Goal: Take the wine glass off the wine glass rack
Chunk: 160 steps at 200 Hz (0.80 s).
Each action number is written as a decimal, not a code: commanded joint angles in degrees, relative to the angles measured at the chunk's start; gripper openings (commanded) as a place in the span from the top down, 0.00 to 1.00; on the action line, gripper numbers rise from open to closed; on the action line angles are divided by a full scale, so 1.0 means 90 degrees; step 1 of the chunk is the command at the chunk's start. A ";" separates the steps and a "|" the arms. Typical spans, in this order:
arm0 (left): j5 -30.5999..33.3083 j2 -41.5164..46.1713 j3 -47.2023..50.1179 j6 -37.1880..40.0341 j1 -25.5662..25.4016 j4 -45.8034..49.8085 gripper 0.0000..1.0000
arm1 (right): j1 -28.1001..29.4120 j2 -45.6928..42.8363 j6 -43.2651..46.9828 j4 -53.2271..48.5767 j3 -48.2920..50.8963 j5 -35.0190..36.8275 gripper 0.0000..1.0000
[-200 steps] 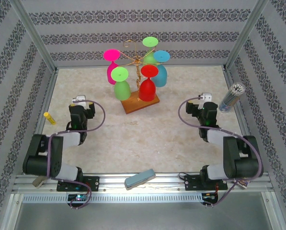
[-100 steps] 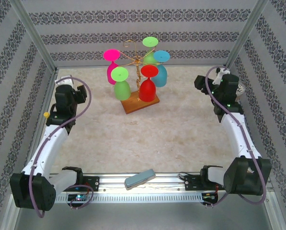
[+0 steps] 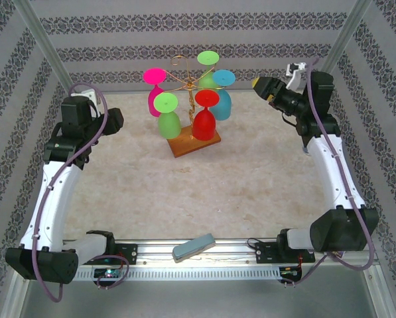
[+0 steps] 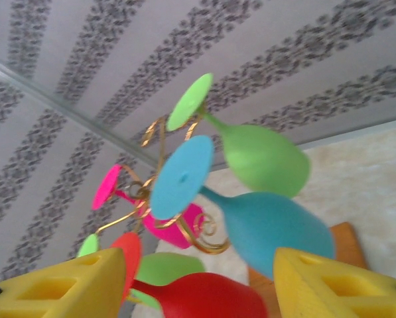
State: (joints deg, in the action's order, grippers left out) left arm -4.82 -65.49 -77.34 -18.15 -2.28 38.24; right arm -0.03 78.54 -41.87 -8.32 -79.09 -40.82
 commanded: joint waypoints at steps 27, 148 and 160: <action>-0.0517 -0.0294 -0.0783 -0.0161 -0.0039 0.0940 0.39 | 0.0416 0.0740 -0.0542 0.0230 -0.0714 -0.0477 0.37; -0.0355 -0.1067 -0.1853 0.0415 -0.0515 0.1567 0.41 | 0.0657 0.1981 -0.0825 0.0292 -0.1606 -0.0445 0.58; -0.0326 -0.1142 -0.1927 0.0470 -0.0572 0.1617 0.41 | 0.0665 0.2061 -0.0855 0.0300 -0.1665 -0.0446 0.60</action>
State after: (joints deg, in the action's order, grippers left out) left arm -8.80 -75.00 -92.03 -16.25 -6.11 50.24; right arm 5.32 95.72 -48.60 -7.05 -91.39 -44.03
